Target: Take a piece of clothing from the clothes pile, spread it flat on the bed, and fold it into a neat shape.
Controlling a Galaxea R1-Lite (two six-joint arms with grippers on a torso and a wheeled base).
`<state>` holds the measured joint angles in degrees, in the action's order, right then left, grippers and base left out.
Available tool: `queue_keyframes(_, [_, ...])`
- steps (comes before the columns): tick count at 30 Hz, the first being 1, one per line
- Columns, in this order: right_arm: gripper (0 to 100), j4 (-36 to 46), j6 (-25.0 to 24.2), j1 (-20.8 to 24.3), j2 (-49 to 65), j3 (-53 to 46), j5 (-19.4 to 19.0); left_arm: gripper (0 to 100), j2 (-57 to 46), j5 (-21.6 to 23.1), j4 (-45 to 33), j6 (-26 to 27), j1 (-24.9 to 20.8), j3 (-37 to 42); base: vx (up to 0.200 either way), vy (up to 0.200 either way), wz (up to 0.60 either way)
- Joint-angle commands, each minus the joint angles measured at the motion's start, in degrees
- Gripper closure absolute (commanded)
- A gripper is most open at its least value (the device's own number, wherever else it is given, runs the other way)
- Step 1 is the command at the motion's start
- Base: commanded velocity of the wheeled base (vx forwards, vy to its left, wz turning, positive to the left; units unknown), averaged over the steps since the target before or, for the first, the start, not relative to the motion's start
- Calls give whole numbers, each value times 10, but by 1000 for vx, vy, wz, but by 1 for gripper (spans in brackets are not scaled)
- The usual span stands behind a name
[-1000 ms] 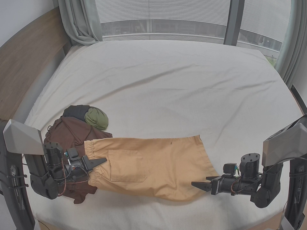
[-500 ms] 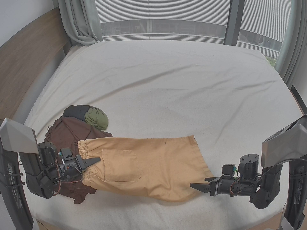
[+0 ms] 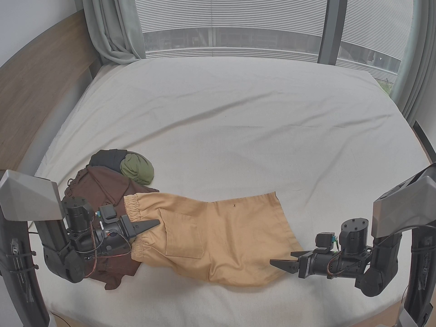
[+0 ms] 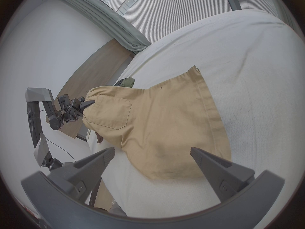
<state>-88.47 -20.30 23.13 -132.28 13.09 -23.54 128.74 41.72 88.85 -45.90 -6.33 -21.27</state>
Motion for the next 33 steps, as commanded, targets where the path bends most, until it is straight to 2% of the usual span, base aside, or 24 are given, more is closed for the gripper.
queue_keyframes(1, [0,0,0,0,3,0,0,100,-22,-1,0,-18,-32,-14,0,0,0])
queue_keyframes(12, [0,0,0,0,5,1,0,100,-15,-44,-4,-33,-111,-60,0,0,0])
queue_keyframes(19, [0,0,-2,-1,19,3,0,100,-13,-45,-6,-57,-133,-80,0,0,0])
queue_keyframes(26, [0,0,-3,-6,29,8,0,100,-12,-45,-46,-60,-154,-117,0,0,0])
queue_keyframes(33, [0,0,-32,-10,48,26,1,100,5,-47,-58,-60,-177,-148,0,0,0])
